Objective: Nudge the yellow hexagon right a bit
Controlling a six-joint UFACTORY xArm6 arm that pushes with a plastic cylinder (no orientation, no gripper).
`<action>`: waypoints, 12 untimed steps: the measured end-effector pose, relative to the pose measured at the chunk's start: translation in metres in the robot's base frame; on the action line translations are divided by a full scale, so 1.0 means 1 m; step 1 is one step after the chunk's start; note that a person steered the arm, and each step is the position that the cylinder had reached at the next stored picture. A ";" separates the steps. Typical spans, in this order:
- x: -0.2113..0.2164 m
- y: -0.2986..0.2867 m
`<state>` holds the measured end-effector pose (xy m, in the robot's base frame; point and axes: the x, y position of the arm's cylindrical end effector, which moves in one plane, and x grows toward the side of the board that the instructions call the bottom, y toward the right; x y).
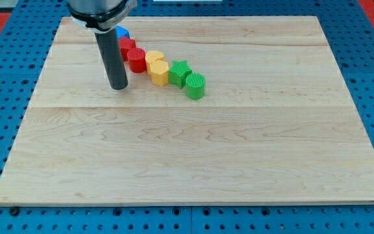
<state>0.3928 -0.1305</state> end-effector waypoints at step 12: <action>-0.052 0.050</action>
<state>0.3411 -0.0810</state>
